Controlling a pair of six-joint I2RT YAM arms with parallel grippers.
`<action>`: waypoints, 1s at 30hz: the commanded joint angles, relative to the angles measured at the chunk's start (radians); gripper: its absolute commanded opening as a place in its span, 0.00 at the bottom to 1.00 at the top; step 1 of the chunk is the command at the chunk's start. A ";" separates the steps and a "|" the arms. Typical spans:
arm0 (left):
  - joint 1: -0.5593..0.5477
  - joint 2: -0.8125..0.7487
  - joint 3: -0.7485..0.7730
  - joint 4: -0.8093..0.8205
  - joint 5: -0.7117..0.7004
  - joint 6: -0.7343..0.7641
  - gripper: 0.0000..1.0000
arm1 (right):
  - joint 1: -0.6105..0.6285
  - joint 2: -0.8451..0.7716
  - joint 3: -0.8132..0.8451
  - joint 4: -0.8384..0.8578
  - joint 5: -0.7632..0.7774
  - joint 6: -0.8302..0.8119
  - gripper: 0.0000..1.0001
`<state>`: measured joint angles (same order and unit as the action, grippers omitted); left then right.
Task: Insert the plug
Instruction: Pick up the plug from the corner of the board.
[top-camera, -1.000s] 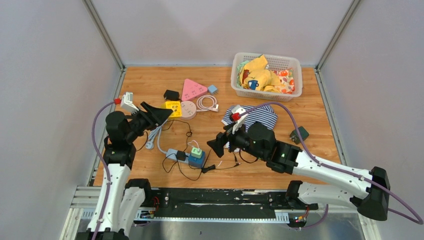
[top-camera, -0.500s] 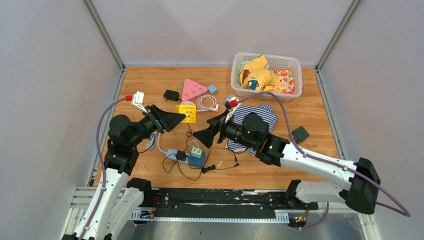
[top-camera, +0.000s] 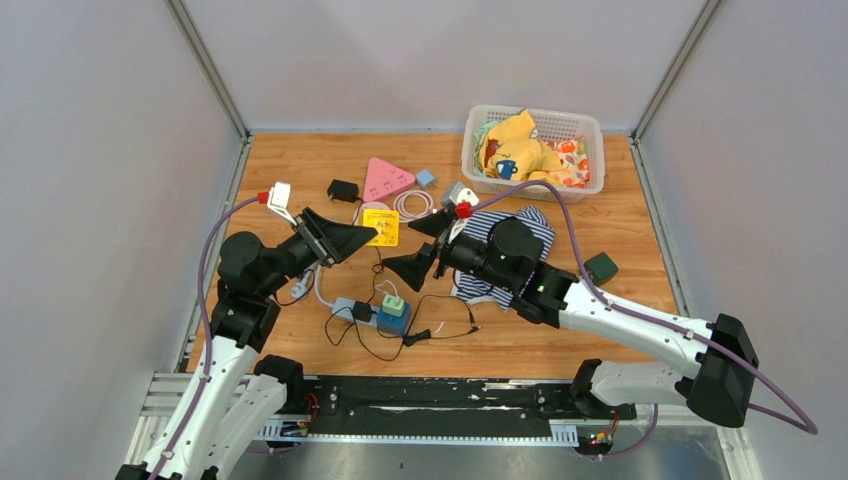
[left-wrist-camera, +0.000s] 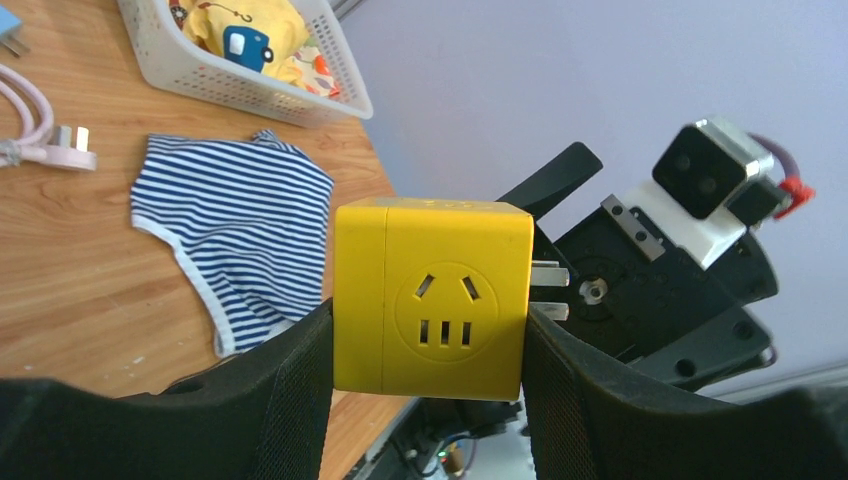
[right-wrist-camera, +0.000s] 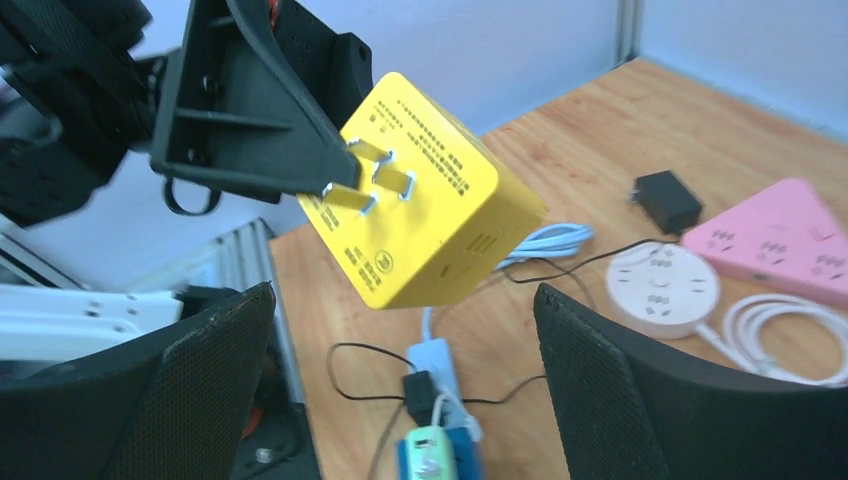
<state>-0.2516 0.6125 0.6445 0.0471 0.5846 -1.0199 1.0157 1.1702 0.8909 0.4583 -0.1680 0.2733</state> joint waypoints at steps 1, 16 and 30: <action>-0.008 0.007 -0.016 0.042 0.016 -0.150 0.00 | -0.012 -0.037 0.028 -0.087 0.020 -0.371 1.00; -0.009 0.044 -0.027 0.041 0.145 -0.168 0.00 | -0.014 0.032 0.068 -0.096 -0.202 -0.760 0.93; -0.009 0.044 -0.058 0.043 0.219 -0.099 0.10 | -0.029 0.064 0.080 -0.068 -0.288 -0.710 0.19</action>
<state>-0.2527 0.6643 0.6037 0.0608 0.7490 -1.1355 0.9943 1.2358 0.9512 0.3626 -0.4004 -0.4500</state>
